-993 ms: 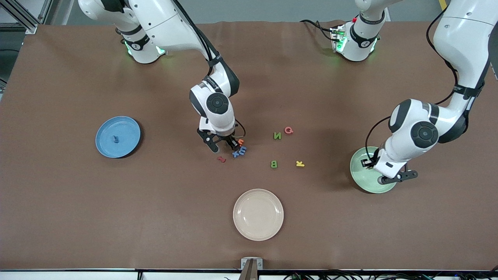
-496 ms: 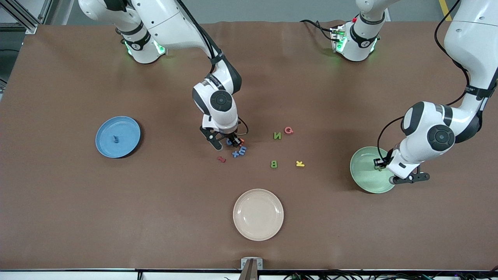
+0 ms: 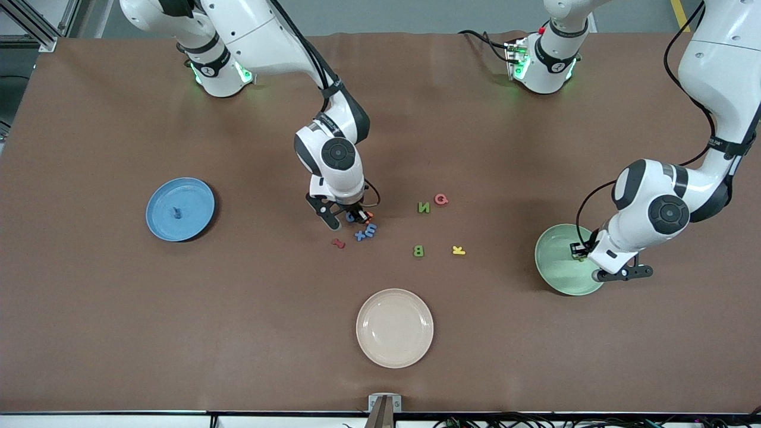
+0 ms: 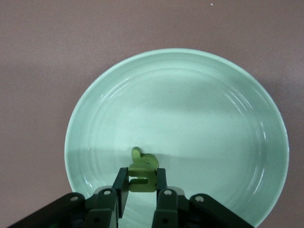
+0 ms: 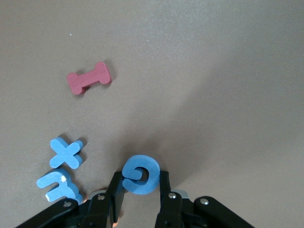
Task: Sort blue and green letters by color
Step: 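Release the u on the green plate while the right gripper carries the c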
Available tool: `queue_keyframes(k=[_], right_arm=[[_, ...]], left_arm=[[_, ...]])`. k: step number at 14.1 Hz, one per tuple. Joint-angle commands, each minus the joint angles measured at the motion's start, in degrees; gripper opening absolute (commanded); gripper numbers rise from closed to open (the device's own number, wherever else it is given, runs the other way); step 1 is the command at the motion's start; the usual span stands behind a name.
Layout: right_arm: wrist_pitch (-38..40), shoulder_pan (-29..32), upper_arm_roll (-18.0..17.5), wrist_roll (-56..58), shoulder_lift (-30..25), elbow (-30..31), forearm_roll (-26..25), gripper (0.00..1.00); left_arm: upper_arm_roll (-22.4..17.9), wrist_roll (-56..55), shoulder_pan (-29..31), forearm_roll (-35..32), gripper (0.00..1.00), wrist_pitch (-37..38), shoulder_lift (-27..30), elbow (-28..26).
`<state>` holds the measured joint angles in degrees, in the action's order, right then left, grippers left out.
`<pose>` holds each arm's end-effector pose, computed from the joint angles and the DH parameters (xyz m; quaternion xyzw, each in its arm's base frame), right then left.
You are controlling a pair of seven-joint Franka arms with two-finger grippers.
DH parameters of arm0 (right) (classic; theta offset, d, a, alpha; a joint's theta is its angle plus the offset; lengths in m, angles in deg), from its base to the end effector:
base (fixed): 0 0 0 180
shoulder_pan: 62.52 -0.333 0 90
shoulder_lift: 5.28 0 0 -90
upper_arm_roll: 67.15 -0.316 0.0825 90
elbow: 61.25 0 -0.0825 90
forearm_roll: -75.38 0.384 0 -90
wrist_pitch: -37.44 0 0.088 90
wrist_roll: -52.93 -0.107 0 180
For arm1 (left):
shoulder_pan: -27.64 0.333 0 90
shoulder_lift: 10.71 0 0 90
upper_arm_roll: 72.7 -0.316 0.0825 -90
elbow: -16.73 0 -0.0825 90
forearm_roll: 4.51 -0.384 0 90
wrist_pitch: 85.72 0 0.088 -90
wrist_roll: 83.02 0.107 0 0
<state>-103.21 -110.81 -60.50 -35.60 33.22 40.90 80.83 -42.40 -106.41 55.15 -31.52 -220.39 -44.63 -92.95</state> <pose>0.4875 0.4407 0.1799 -0.9076 0.4199 -0.0065 0.0003 0.6206 -0.0103 0.2143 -0.9988 -0.0415 0.0150 0.0220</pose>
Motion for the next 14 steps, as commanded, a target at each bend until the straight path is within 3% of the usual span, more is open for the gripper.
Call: queue_keyframes(k=[1,4,8,10,14], right_arm=[[3.18,0.22,0.57,1.43,0.44,-0.98,-0.44,0.01],[12.56,1.1,1.26,7.57,0.0,-4.22,-0.44,0.0],[26.9,2.07,7.49,24.69,-4.91,-4.86,-0.53,0.0],[30.69,2.07,11.62,33.92,-8.07,-2.84,-1.06,0.0],[30.09,2.16,19.97,52.11,-17.2,6.99,-1.23,0.0]], left_arm=[[0.46,0.72,0.7,-1.11,0.06,-0.68,-0.35,-0.1],[0.46,0.72,1.14,-2.25,0.07,-0.68,-0.79,-0.1],[0.46,0.72,1.4,-2.69,0.07,-0.86,-1.32,-0.01],[0.46,0.72,1.4,-2.78,0.07,-0.86,-1.58,-0.01],[0.46,0.63,1.49,-3.92,0.07,-0.94,-2.11,0.34]])
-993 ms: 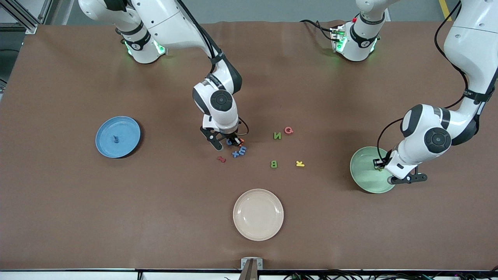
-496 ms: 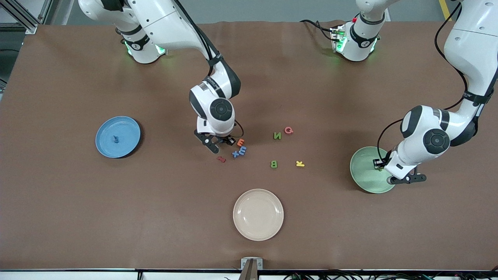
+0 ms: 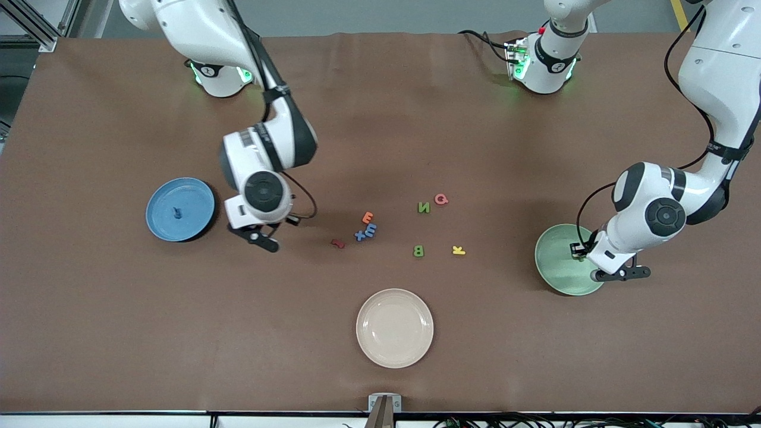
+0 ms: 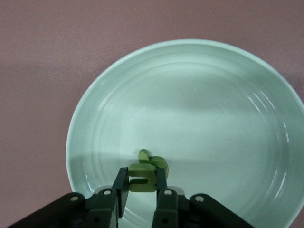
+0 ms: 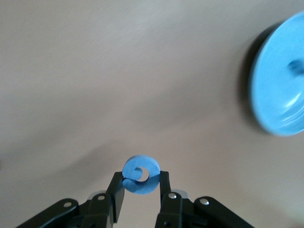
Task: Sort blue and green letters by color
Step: 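Release the u on the green plate while the right gripper carries the c, then lower the blue c onto the blue plate and open the right gripper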
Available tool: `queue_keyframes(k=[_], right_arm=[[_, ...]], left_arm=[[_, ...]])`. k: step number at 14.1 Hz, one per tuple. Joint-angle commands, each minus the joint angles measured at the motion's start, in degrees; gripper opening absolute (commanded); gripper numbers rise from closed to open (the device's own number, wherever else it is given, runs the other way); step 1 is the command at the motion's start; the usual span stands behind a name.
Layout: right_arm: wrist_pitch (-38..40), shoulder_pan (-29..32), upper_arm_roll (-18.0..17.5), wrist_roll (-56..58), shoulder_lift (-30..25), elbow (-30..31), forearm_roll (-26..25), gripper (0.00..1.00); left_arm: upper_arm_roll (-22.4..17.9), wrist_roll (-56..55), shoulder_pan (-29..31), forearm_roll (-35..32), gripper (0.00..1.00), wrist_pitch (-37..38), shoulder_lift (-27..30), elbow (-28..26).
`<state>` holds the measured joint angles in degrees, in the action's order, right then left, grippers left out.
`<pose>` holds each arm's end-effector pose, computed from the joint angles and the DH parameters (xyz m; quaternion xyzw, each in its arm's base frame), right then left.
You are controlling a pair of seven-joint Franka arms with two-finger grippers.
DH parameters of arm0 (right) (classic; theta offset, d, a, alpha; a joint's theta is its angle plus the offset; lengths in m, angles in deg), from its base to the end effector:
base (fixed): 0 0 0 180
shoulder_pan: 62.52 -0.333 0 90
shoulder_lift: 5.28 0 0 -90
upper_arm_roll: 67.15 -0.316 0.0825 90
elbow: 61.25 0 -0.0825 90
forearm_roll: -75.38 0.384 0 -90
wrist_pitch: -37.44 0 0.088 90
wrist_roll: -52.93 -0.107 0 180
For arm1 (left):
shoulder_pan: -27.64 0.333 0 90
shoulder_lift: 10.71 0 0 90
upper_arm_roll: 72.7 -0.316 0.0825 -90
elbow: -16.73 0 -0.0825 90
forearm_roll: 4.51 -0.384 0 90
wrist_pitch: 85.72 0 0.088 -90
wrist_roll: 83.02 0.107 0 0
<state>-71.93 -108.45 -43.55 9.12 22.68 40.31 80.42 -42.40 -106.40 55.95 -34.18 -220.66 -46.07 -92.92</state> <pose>0.5620 0.2567 0.2836 0.9664 -0.1977 -0.0970 0.1323 0.6188 -0.0026 0.2013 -0.9989 -0.0313 0.0185 0.0306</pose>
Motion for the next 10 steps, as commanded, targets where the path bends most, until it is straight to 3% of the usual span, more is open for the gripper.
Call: queue_keyframes(k=[1,3,7,10], right_arm=[[-1.46,-0.03,4.95,11.52,-8.43,9.51,-0.83,0.0],[-2.51,-0.03,8.99,18.82,-11.24,13.12,-1.78,0.0],[-12.33,-0.03,16.55,32.71,-14.15,22.25,-2.93,0.0],[-22.35,4.69,17.89,42.29,-13.63,27.71,-2.93,0.01]], left_arm=[[0.47,0.62,0.78,-1.26,0.07,-0.67,-0.59,0.31],[0.47,0.62,0.69,-1.26,0.06,-0.67,-0.59,0.31],[0.55,0.54,0.6,-1.35,0.06,-0.67,-0.59,0.23],[0.55,0.19,0.43,-1.27,0.06,-0.67,-0.59,0.22]])
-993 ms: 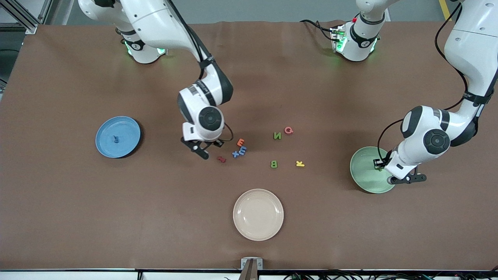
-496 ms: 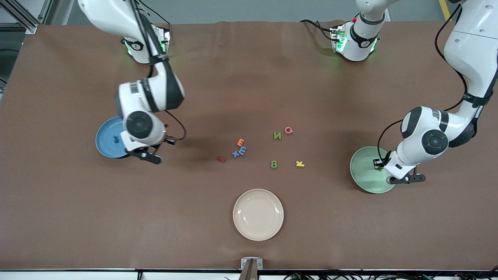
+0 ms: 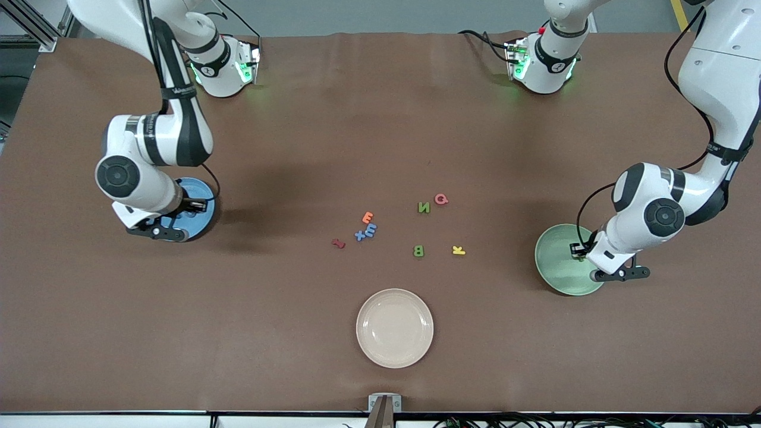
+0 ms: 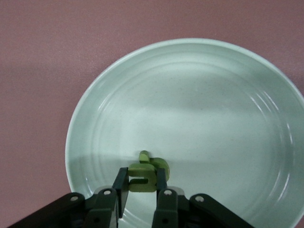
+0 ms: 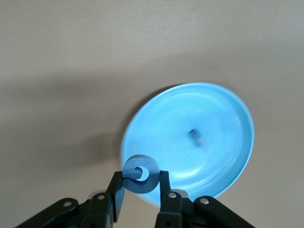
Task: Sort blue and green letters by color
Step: 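Lower the blue c onto the blue plate and open the right gripper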
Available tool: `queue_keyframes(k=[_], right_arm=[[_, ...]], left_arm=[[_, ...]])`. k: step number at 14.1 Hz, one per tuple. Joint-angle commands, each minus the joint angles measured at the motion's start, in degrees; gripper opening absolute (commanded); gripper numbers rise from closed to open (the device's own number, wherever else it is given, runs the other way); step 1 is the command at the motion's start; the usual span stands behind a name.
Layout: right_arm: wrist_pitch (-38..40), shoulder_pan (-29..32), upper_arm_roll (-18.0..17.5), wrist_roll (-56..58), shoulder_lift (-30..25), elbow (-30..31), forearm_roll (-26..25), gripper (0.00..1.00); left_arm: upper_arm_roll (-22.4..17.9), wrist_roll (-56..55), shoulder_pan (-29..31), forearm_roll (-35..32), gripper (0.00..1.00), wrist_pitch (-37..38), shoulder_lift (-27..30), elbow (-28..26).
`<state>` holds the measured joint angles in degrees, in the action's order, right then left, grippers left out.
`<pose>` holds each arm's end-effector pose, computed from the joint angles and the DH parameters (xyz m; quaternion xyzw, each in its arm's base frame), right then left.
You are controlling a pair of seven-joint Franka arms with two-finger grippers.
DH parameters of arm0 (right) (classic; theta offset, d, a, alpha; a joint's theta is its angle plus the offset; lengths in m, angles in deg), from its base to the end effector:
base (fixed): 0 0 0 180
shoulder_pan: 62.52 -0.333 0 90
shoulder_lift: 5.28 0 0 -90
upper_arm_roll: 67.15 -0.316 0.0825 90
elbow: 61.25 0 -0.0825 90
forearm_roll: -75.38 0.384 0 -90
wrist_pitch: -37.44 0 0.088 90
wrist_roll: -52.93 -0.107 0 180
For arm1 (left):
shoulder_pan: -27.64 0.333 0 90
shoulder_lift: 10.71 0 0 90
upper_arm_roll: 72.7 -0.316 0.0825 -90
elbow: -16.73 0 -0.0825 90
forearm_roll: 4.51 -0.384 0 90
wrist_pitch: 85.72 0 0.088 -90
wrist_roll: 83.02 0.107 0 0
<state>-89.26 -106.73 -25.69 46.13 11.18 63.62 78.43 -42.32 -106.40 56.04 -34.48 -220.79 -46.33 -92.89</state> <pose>0.5358 0.0278 0.2764 0.9918 -0.0513 -0.0834 0.0823 0.6187 -0.0027 0.1994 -0.9989 -0.0295 0.0184 0.0305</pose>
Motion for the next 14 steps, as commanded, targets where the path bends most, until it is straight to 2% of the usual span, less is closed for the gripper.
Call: queue_keyframes(k=[1,4,6,7,8,9,10,14], right_arm=[[-7.66,5.0,0.03,8.71,-2.05,5.37,-0.86,0.01],[-11.02,7.21,-0.15,11.64,-1.43,7.22,-0.42,0.02],[-11.03,7.21,-0.23,11.64,-1.34,7.4,-0.06,0.07],[-11.03,7.13,-0.23,11.64,-1.25,7.49,0.02,0.15],[-10.85,7.21,-0.32,11.56,-1.25,7.4,0.02,0.44],[-10.77,6.95,-0.32,11.47,-1.25,7.4,0.11,0.89],[-10.5,6.86,-0.32,11.38,-1.25,7.4,0.2,1.0],[-10.06,5.81,-0.41,11.03,-1.43,7.23,2.48,1.0]], left_arm=[[0.47,0.18,0.34,-1.05,0.05,-0.54,-0.32,0.19],[0.47,0.1,0.34,-0.97,0.05,-0.54,-0.32,0.1],[0.47,0.01,0.25,-0.97,0.04,-0.54,-0.41,0.1],[0.47,0.01,0.25,-0.97,0.04,-0.54,-0.5,0.1],[0.47,-0.08,0.25,-0.97,0.04,-0.54,-0.59,0.1],[0.47,-0.08,0.16,-0.97,0.04,-0.63,-0.59,0.1],[0.56,-0.08,0.16,-0.97,0.04,-0.54,-0.59,0.1],[0.56,-0.25,0.07,-0.97,0.05,-0.54,-0.59,0.19]])
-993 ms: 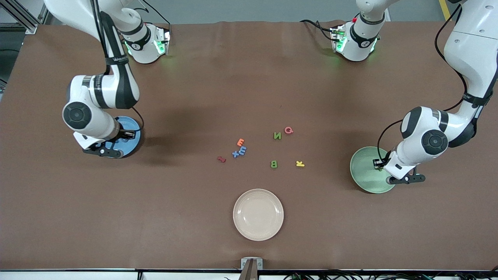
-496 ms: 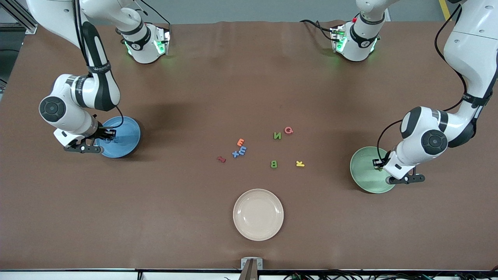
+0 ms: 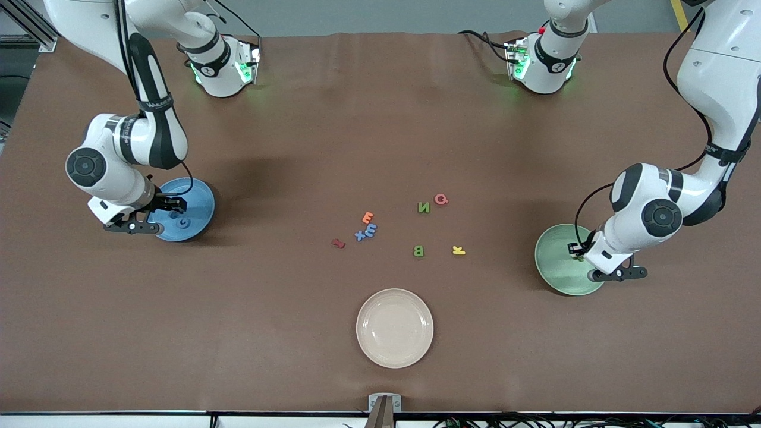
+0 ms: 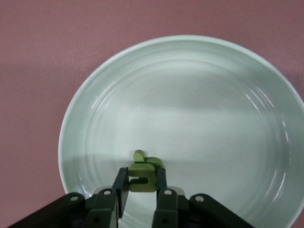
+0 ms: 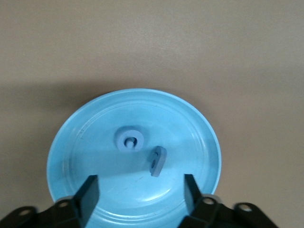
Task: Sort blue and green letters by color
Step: 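Lower the blue c onto the blue plate and open the right gripper, then move the right gripper to the blue x while the left gripper reaches green B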
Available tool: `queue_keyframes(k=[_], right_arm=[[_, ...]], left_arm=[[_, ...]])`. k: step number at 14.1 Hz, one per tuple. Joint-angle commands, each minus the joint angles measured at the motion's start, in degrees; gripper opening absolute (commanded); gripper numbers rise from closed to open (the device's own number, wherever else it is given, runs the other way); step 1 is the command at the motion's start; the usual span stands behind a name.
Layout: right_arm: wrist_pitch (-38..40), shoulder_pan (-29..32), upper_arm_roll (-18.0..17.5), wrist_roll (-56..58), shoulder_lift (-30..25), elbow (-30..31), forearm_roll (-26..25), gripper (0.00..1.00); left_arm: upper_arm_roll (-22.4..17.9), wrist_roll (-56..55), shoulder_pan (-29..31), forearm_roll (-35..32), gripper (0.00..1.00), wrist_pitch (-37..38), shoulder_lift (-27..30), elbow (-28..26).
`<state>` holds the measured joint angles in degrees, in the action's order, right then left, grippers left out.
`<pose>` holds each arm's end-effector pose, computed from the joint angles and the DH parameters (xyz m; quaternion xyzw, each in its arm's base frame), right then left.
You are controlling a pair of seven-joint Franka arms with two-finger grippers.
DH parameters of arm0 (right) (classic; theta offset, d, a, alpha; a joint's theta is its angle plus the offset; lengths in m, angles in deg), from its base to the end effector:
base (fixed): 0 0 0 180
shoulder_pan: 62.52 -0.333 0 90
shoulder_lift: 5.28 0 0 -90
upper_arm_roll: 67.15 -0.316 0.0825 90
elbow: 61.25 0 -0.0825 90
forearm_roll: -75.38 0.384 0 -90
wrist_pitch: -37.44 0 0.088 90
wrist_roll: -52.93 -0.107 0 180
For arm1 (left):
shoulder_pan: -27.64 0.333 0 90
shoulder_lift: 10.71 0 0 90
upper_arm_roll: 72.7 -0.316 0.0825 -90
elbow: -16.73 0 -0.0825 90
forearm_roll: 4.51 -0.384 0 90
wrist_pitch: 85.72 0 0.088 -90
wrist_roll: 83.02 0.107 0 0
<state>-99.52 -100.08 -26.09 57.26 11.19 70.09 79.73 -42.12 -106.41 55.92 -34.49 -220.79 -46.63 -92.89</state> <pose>0.5155 -0.0366 0.2464 0.9958 -0.0173 -0.0615 0.0658 0.6182 -0.0063 0.1972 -0.9990 -0.0270 0.0202 0.0285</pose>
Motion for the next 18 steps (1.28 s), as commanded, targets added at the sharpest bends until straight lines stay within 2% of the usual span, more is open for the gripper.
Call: queue_keyframes(k=[1,3,5,7,8,9,12,16,18], right_arm=[[1.07,-1.37,-0.09,-0.36,-1.52,0.49,1.27,1.0],[2.22,-2.25,-0.09,-0.63,-1.7,0.14,2.84,1.0],[2.92,-4.96,-0.09,-2.03,-1.7,-0.21,6.71,1.0],[3.01,-8.73,-0.09,-8.67,-1.7,-1.0,7.34,1.0],[3.01,-11.28,-0.18,-13.07,-1.61,-1.61,7.34,1.0],[3.01,-14.0,-0.18,-18.24,-1.43,-2.31,7.51,1.0],[2.92,-22.44,-0.18,-30.39,1.54,-6.0,11.8,1.0],[2.92,-31.42,-0.36,-40.25,12.07,-15.3,21.82,1.0],[2.92,-33.63,-2.01,-46.92,18.14,-20.93,25.34,1.0]], left_arm=[[0.37,-0.25,0.2,-0.96,0.05,-0.63,-0.29,0.2],[0.37,-0.34,0.11,-0.96,0.09,-0.63,-0.38,0.2],[0.37,-0.6,0.02,-0.87,0.22,-0.54,-0.38,0.28],[0.37,-0.69,-0.07,-0.87,0.55,-0.54,-0.29,0.28],[0.45,-0.69,-0.07,-0.53,0.84,-0.54,-0.29,0.37],[0.45,-0.52,0.02,-0.52,1.0,-0.54,-0.11,0.37],[0.8,-0.52,0.02,-0.26,1.0,-0.36,0.41,0.55],[4.05,-1.47,0.2,0.01,1.0,0.69,2.96,0.55],[6.86,-4.37,0.2,0.01,1.0,1.83,3.23,0.64]])
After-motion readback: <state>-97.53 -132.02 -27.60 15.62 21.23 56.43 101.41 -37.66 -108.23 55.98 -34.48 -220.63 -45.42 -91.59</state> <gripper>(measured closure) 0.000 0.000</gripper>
